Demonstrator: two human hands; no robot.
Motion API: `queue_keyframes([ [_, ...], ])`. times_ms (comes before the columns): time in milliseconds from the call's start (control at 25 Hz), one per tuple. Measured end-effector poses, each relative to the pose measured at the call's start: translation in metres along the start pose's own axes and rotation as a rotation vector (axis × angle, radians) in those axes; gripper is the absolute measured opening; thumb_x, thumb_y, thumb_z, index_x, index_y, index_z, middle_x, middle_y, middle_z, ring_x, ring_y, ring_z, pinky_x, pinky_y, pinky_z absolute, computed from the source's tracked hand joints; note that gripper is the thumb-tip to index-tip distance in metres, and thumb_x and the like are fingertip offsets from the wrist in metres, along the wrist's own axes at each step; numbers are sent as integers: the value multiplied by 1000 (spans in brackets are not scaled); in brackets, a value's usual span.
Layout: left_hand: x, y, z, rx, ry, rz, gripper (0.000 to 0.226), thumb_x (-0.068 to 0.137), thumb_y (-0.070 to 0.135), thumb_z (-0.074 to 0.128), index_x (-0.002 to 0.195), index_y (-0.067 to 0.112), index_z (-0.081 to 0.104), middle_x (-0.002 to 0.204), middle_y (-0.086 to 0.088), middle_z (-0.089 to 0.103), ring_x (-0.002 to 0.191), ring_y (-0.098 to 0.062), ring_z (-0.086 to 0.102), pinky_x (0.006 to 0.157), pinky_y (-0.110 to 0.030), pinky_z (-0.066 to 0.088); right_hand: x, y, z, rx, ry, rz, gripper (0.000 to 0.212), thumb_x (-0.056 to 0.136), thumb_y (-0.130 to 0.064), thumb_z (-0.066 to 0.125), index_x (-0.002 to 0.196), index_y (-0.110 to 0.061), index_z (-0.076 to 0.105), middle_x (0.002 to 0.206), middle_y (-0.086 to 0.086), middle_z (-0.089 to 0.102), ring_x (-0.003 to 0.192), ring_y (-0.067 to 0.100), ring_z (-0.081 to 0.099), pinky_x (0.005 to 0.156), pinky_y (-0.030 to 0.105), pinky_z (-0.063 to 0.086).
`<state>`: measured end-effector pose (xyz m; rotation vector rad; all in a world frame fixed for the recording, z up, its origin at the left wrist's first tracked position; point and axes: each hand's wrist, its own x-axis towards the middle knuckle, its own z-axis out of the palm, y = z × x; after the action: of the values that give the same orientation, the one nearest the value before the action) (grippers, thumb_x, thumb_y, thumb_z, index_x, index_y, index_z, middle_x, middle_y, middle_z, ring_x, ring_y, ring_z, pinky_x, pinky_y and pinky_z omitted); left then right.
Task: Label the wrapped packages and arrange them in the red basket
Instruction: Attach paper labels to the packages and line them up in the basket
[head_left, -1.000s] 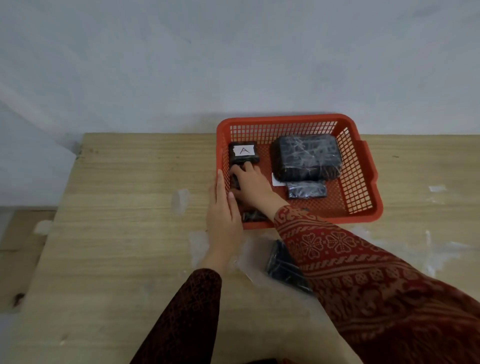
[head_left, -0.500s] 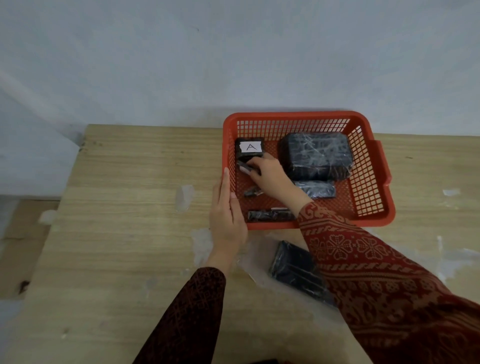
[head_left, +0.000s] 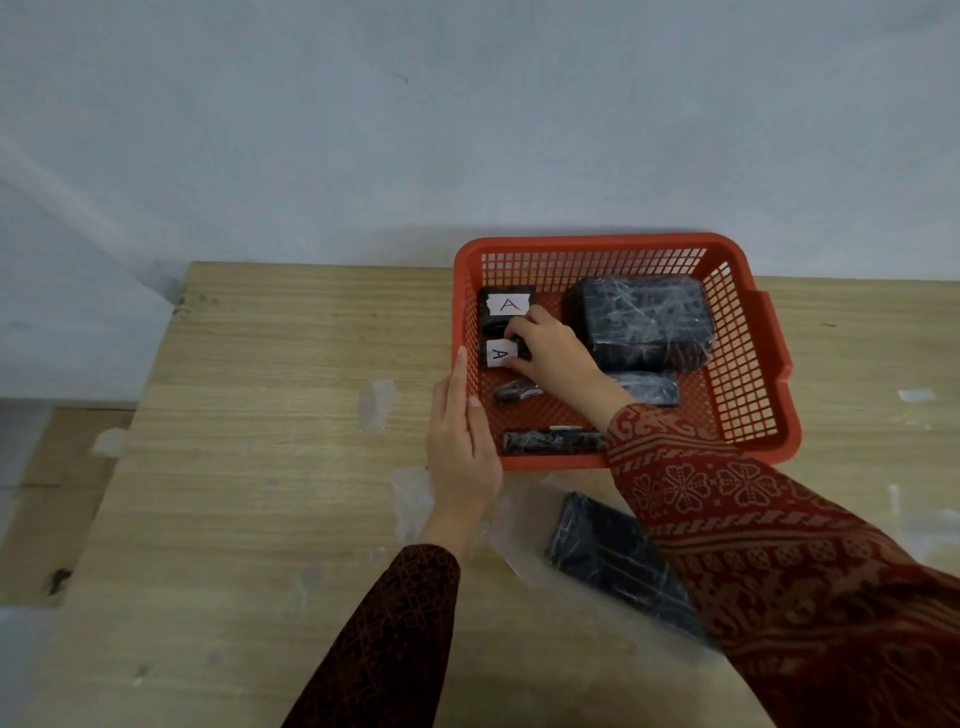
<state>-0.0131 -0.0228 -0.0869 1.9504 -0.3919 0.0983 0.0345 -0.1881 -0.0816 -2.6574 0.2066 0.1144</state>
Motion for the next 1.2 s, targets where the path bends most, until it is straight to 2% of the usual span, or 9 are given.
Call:
queue_keyframes([
  [120, 0, -1, 1, 5, 4, 6, 47, 101, 16, 29, 148, 17, 30, 124, -3, 52, 111, -1, 49, 93, -13, 41, 1, -2, -2, -115, 35, 5, 37, 86, -26, 66, 116, -6, 58, 114, 14, 53, 108, 33, 54, 80, 44, 52],
  [240, 0, 0, 0, -3, 7, 6, 47, 101, 18, 29, 148, 18, 30, 124, -2, 52, 110, 2, 49, 92, -10, 40, -1, -1, -12, -74, 74, -21, 40, 83, -37, 68, 111, -11, 57, 109, 10, 56, 99, 27, 56, 75, 41, 53],
  [360, 0, -1, 1, -11, 16, 14, 47, 102, 20, 29, 148, 18, 31, 124, -2, 53, 110, 0, 50, 93, -12, 40, -15, 11, -29, -48, -148, -195, 40, 77, -39, 73, 105, -17, 57, 104, 4, 57, 93, 21, 57, 74, 37, 51],
  [480, 0, -1, 0, -14, 13, 11, 47, 101, 20, 29, 148, 18, 30, 121, -2, 52, 107, -1, 50, 90, -14, 43, -29, 21, -30, -235, -266, -276, 33, 80, -17, 71, 110, -13, 57, 110, 8, 59, 105, 26, 56, 83, 43, 51],
  [560, 0, -1, 0, -14, 4, 10, 47, 101, 20, 29, 148, 19, 30, 119, 1, 51, 104, 3, 49, 87, -13, 43, -32, 26, -26, -189, -234, -261, 36, 83, -10, 67, 118, -12, 56, 112, 8, 59, 107, 25, 55, 86, 39, 49],
  [680, 0, 1, -1, -9, 7, 5, 48, 101, 22, 28, 148, 18, 31, 117, 5, 49, 100, 5, 49, 84, -20, 47, -31, 22, -24, 42, -195, -163, 45, 86, -14, 66, 129, -15, 53, 101, 2, 52, 91, 17, 52, 78, 28, 42],
  [880, -1, 3, -2, -23, 1, -14, 48, 101, 22, 28, 148, 19, 30, 114, 3, 51, 93, -6, 52, 76, -37, 53, -26, 16, -17, 141, -198, -70, 33, 83, -12, 70, 113, -10, 57, 99, 11, 64, 91, 24, 61, 80, 35, 52],
  [1000, -1, 3, -2, -14, 5, -9, 48, 101, 21, 28, 149, 20, 30, 115, -1, 53, 95, -5, 52, 80, -28, 51, -17, 12, -17, -16, -165, -80, 24, 85, -13, 66, 108, -9, 60, 107, 13, 64, 102, 29, 59, 85, 42, 52],
  [1200, -1, 3, -1, -17, 11, -1, 48, 100, 18, 29, 149, 21, 29, 111, 4, 51, 91, 2, 50, 77, -13, 44, -20, 7, -10, -244, -51, -80, 32, 93, -14, 53, 125, -8, 58, 117, 15, 53, 114, 33, 47, 87, 47, 51],
])
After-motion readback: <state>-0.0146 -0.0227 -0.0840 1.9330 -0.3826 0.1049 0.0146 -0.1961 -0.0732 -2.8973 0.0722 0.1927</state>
